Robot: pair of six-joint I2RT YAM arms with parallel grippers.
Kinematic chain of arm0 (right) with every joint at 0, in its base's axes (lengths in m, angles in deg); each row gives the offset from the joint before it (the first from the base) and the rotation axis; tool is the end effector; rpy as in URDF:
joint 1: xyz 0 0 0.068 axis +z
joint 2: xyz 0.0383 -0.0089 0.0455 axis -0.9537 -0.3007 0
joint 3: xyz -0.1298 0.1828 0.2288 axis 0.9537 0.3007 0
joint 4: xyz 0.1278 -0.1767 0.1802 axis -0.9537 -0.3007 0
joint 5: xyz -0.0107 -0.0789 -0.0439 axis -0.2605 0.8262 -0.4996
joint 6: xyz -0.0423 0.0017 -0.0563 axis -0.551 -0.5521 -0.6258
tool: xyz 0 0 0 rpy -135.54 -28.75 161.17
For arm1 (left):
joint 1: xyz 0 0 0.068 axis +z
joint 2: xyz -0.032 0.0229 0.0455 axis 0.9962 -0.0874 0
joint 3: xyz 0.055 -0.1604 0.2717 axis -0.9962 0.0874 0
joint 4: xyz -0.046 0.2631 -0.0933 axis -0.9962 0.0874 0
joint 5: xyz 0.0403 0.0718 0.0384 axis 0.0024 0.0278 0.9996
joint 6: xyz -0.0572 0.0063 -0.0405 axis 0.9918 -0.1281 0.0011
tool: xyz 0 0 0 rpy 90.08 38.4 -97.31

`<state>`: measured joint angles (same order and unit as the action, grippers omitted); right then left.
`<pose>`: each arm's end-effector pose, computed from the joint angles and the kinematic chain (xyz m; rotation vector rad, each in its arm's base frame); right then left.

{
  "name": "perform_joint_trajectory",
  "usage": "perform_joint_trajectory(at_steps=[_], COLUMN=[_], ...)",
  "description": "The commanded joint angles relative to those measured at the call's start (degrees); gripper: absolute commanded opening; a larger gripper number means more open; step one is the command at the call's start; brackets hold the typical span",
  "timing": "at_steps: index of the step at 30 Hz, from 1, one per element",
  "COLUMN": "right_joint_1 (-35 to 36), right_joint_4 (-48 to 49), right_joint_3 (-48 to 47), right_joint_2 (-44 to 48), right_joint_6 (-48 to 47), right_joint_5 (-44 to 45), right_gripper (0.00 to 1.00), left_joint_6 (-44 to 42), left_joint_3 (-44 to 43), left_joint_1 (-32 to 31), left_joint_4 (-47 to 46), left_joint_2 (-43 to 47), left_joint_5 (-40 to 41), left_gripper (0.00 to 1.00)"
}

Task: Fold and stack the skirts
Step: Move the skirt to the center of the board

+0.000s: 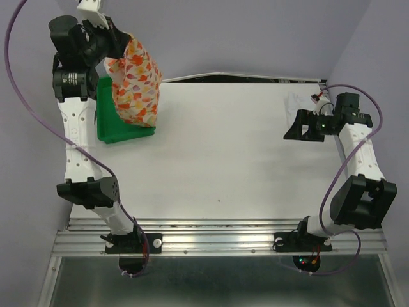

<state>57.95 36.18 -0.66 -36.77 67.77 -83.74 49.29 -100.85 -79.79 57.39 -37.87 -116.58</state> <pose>0.3176 -0.0443 0.3458 -0.1415 2.4064 0.7152 0.3898 0.0075 0.6193 0.3468 1.4767 -0.2959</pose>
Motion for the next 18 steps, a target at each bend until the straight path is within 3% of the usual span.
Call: perform_joint_trajectory(at_steps=[1, 4, 11, 18], right_joint_1=[0.7, 0.7, 0.7, 1.3], right_joint_4=[1.2, 0.8, 0.1, -1.2], right_joint_3=[-2.9, -3.2, -3.5, -1.9], right_joint_2=[0.6, 0.6, 0.5, 0.8], right_joint_6=[0.5, 0.4, 0.1, -1.5], right_joint_5=[-3.4, -4.0, -4.7, -3.7], right_gripper=[1.0, 1.0, 1.0, 1.0], left_joint_6=[3.6, 2.0, -3.9, 0.4], left_joint_3=[-3.3, -1.5, 16.6, 35.0], left_joint_1=[-4.8, -11.7, -27.4, -35.4], left_joint_4=[-8.1, -8.3, -9.2, -11.5], left_joint_2=[5.5, 8.1, 13.2, 9.1], left_joint_5=[-5.0, -2.3, 12.1, 18.1], left_gripper=[0.0, 0.0, 0.0, 0.0])
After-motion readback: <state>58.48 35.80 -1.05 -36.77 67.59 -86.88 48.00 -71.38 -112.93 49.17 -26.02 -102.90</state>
